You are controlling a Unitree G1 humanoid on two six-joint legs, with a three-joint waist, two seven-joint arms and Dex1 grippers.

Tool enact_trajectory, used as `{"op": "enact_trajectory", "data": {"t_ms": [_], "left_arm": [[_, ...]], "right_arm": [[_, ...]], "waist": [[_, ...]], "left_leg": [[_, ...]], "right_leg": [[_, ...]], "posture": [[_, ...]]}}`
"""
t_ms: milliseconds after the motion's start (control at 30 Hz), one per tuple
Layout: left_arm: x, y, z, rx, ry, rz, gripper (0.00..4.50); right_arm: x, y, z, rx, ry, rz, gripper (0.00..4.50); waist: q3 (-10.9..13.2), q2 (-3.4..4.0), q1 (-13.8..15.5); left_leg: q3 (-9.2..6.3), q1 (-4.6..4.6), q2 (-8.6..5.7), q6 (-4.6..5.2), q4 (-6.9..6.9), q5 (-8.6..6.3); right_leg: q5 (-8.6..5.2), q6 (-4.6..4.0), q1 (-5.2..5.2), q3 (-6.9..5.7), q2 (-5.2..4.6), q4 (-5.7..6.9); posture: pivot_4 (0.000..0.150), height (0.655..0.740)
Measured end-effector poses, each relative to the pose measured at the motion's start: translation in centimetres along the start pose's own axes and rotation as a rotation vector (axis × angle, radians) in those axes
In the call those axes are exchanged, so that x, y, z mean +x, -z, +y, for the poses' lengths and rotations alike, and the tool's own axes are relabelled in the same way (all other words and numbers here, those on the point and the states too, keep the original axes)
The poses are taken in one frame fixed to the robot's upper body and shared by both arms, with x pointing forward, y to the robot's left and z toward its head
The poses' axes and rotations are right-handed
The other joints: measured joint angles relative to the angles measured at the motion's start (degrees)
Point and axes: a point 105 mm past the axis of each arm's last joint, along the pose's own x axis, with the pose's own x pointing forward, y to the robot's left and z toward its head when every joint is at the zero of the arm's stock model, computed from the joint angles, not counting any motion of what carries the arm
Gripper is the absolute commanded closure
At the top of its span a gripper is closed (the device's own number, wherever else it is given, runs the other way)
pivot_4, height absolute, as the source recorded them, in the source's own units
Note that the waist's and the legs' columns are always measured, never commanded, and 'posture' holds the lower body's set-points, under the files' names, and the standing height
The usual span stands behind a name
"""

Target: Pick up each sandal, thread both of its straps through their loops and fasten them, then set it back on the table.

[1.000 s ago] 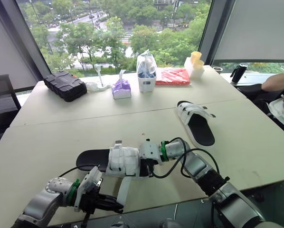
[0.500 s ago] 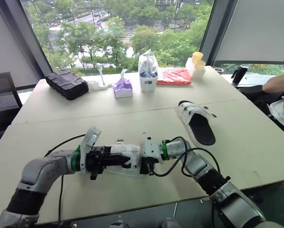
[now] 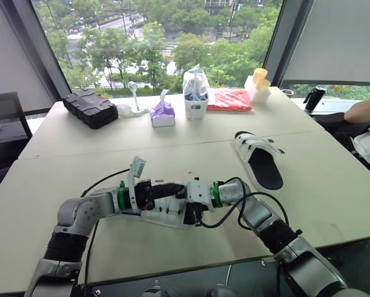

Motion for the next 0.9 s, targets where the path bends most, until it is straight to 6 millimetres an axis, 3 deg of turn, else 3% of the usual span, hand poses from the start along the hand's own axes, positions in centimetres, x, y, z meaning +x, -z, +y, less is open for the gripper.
{"op": "enact_trajectory", "data": {"t_ms": [300,433,633,900], "left_arm": [[-0.1,0.3,0.8,-0.031,-0.081,0.014,4.47],[0.2,0.4,0.8,-0.025,-0.115,0.027,3.1],[0.0,0.0,0.5,-0.005,-0.137,0.012,0.11],[0.2,-0.4,1.2,0.027,-0.195,-0.008,0.04]], "right_arm": [[0.0,0.0,0.0,0.0,0.0,0.001,4.5],[0.0,0.0,-0.1,-0.004,0.0,0.002,4.5],[0.0,0.0,0.0,-0.005,-0.001,0.005,4.5],[0.0,0.1,0.0,-0.004,-0.001,0.007,4.5]], "waist": [[-0.01,0.01,0.0],[-0.02,0.01,0.0],[-0.07,0.04,-0.01],[-0.13,0.02,0.02]], "left_leg": [[0.0,0.01,-0.01,-0.01,0.0,0.0],[0.0,0.05,-0.01,-0.01,0.0,0.0],[0.0,0.15,-0.01,-0.01,0.0,0.0],[0.0,0.19,-0.02,-0.01,-0.01,0.0]], "right_leg": [[0.05,0.09,0.02,0.0,0.0,0.0],[0.05,0.08,0.07,0.0,0.0,0.0],[0.04,0.07,0.17,0.0,-0.01,-0.01],[0.03,0.06,0.21,0.01,0.0,-0.02]], "posture": [[0.15,0.74],[0.15,0.74],[0.15,0.74],[0.15,0.74]]}}
